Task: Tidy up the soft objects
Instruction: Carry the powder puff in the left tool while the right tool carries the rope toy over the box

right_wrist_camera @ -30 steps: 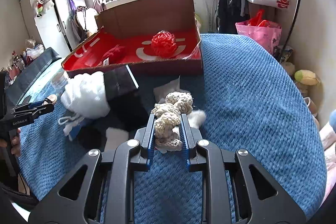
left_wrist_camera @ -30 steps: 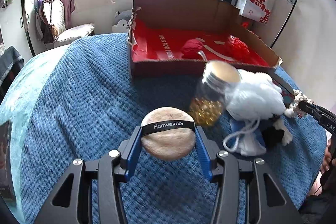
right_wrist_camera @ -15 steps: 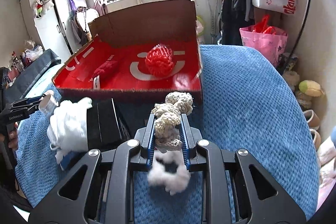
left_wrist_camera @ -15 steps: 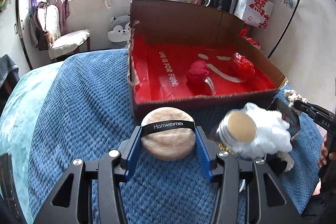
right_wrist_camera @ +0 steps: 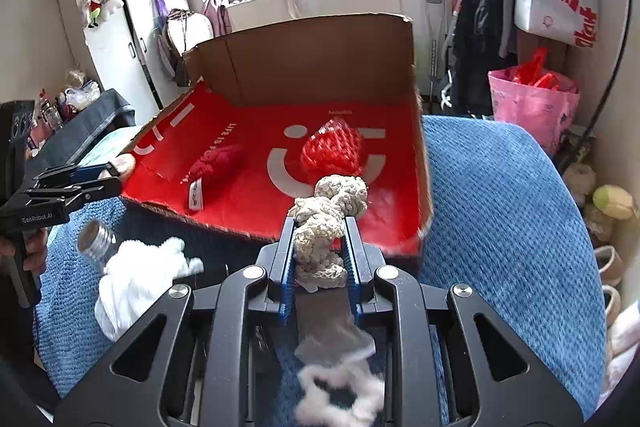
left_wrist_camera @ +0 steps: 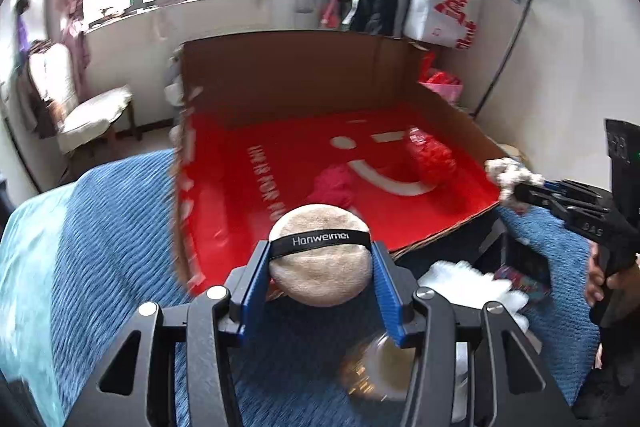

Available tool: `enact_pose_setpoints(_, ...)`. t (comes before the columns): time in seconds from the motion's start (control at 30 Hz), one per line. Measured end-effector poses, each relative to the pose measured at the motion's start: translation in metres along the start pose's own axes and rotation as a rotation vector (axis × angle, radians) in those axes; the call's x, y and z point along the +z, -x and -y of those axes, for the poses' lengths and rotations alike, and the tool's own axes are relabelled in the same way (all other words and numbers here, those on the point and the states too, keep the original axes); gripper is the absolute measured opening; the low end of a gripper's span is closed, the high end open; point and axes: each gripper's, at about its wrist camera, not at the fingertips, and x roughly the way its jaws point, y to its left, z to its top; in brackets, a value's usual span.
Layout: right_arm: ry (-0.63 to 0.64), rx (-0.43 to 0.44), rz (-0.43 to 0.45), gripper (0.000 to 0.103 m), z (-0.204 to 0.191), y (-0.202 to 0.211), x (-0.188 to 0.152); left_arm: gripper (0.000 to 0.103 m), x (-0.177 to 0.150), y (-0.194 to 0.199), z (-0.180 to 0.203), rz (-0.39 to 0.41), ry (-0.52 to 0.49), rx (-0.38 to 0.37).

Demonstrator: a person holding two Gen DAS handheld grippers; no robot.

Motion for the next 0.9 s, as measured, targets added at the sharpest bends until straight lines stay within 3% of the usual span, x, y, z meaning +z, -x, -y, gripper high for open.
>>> enact_pose_setpoints(0.2, 0.038, 0.055, -0.023, 0.02, -0.007, -0.017, 0.015, 0.051, 0.026, -0.021, 0.024, -0.023, -0.07, -0.096)
enact_pose_setpoints(0.5, 0.1, 0.175, -0.105, 0.02, -0.012, -0.052, 0.033, 0.051, 0.052, -0.074, 0.041, -0.147, -0.152, -0.216)
enact_pose_setpoints(0.9, 0.168, 0.209, -0.204, 0.02, -0.014, -0.087, 0.04, 0.051, 0.064, -0.105, 0.053, -0.268, -0.245, -0.247)
